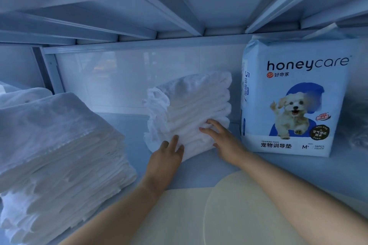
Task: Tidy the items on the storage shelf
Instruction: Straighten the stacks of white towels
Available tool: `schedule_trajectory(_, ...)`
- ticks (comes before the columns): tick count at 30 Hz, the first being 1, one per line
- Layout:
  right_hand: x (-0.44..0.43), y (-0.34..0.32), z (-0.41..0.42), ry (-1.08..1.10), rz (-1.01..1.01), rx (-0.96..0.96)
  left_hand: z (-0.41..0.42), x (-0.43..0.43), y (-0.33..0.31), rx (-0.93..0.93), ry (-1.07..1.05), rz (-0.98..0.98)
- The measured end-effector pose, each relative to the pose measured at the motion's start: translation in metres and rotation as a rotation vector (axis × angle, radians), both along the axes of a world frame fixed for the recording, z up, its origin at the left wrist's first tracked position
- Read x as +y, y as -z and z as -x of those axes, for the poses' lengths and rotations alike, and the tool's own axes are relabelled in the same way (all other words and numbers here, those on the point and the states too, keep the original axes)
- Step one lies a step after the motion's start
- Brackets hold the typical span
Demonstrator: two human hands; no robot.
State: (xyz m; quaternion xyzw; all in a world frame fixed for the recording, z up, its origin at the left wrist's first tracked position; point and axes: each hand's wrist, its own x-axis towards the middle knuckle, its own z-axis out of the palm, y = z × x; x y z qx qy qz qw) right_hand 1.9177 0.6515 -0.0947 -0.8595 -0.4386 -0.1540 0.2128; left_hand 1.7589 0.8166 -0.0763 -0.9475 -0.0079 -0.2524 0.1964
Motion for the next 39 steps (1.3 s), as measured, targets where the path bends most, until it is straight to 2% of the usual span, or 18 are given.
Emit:
schedule_trajectory(5,0.000,0.000,0.005,0.044,-0.009,-0.020,-0.008,0.013,0.017,0.149,-0.055,0.207)
schedule_trajectory(10,0.004,-0.002,0.021,0.086,-0.096,0.015,-0.003,0.031,0.008,-0.108,0.028,0.370)
schedule_trajectory(13,0.010,0.008,0.033,0.071,-0.203,0.031,-0.001,0.027,0.013,-0.146,0.055,0.442)
schedule_trajectory(17,0.009,0.022,0.041,0.048,-0.175,0.037,0.003,0.028,0.019,-0.147,0.039,0.398)
schedule_trajectory(24,0.007,0.018,0.047,0.064,-0.098,-0.014,-0.004,0.034,0.032,-0.125,-0.026,0.475)
schedule_trajectory(29,0.006,0.018,0.048,0.099,-0.057,-0.031,-0.008,0.038,0.034,-0.075,0.019,0.521)
schedule_trajectory(34,0.008,0.017,0.047,0.150,-0.031,-0.082,-0.010,0.035,0.024,-0.102,0.087,0.564)
schedule_trajectory(39,0.008,0.015,0.043,0.186,-0.073,0.053,-0.010,0.035,0.020,-0.071,0.125,0.551)
